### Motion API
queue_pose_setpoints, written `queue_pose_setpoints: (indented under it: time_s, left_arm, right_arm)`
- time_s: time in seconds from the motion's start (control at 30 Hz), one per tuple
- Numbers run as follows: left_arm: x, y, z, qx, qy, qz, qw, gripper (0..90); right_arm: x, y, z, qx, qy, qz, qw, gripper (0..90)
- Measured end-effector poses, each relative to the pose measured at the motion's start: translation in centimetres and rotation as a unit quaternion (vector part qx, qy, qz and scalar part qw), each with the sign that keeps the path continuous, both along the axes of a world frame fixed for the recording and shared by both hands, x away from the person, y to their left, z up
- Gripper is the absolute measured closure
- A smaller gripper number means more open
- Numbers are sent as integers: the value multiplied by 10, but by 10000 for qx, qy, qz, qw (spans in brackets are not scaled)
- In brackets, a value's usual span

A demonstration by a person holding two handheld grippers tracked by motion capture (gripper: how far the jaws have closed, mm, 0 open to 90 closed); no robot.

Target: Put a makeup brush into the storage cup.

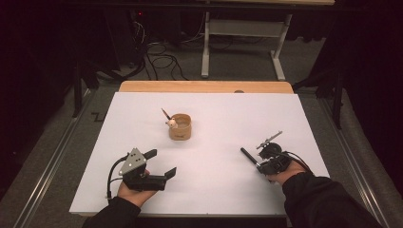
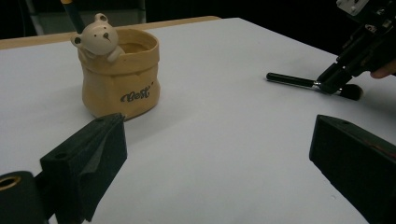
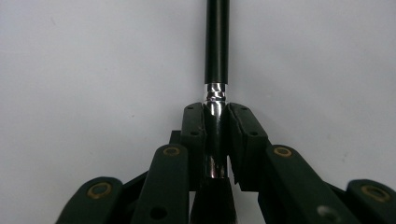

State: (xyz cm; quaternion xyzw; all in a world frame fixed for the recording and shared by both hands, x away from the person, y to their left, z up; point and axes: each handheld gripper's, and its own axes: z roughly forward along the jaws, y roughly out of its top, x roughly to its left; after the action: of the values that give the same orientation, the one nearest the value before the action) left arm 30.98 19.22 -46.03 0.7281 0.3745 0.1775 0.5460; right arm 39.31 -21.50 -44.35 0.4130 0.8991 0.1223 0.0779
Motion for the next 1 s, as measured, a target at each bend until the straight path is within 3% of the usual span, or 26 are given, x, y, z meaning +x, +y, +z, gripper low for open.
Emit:
queue_pose_setpoints:
  time_s: [0.43, 0.63, 0.87, 1.0]
  left_arm:
    - [-3, -1, 2, 73, -180, 14, 9998, 51]
    - [-4, -1, 3, 66, -245, 25, 9997, 53]
    - [-5, -3, 4, 54, -358, 83, 9993, 57]
    - [-4, -2, 5, 43, -401, 145, 9991, 58]
  right_arm:
    - [-13, 9, 34, 88, -203, 521, 9984, 787]
    - [-21, 16, 46, 231, -178, 702, 9971, 787]
    - [-27, 27, 55, 57, -156, 1056, 9943, 787]
    - [-29, 32, 58, 103, -188, 1126, 9934, 787]
